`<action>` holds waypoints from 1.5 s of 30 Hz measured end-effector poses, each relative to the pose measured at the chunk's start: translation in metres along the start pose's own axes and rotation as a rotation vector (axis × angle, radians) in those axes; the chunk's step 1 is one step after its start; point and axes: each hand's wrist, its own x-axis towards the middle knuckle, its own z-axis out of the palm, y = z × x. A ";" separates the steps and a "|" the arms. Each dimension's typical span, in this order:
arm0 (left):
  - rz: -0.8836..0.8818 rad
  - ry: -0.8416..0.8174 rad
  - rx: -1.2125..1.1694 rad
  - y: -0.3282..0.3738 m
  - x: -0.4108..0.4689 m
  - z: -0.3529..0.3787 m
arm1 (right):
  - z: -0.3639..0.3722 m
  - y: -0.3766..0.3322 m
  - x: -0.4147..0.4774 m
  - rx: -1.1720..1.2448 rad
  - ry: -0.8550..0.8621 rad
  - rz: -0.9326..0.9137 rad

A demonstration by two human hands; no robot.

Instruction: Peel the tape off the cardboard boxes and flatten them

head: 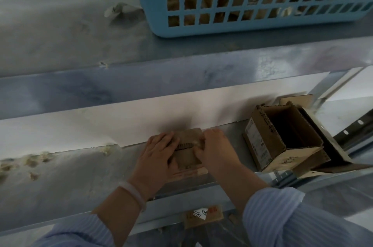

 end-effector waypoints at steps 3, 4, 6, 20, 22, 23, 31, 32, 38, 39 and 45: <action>0.001 -0.008 0.016 0.001 0.002 -0.003 | -0.006 0.003 0.004 0.005 -0.009 0.024; -0.004 -0.010 0.020 0.002 0.003 -0.004 | -0.007 0.005 0.005 0.027 -0.008 0.032; -0.011 -0.017 0.030 0.003 0.003 -0.005 | -0.009 0.010 0.005 0.110 0.006 0.095; -0.035 -0.063 0.025 0.002 0.004 -0.007 | -0.004 0.032 0.001 1.337 -0.046 0.675; -0.037 -0.071 0.042 0.003 0.005 -0.007 | -0.005 0.034 0.003 1.360 -0.082 0.646; -0.046 -0.080 0.057 0.003 0.005 -0.008 | -0.006 0.035 0.004 1.364 -0.074 0.630; -0.175 -0.044 0.118 0.028 0.001 -0.007 | -0.013 0.035 -0.023 0.531 -0.032 0.379; -0.195 -0.045 0.123 0.032 0.000 -0.006 | -0.012 0.032 -0.026 0.423 -0.025 0.316; -0.264 -0.084 0.182 0.047 -0.001 -0.004 | -0.027 0.019 -0.016 -0.003 -0.073 0.154; -0.263 -0.091 0.192 0.047 -0.001 -0.005 | -0.029 0.017 -0.015 -0.058 -0.093 0.133; -0.220 -0.083 0.234 0.048 0.000 -0.005 | -0.034 0.000 -0.013 -0.243 -0.117 0.060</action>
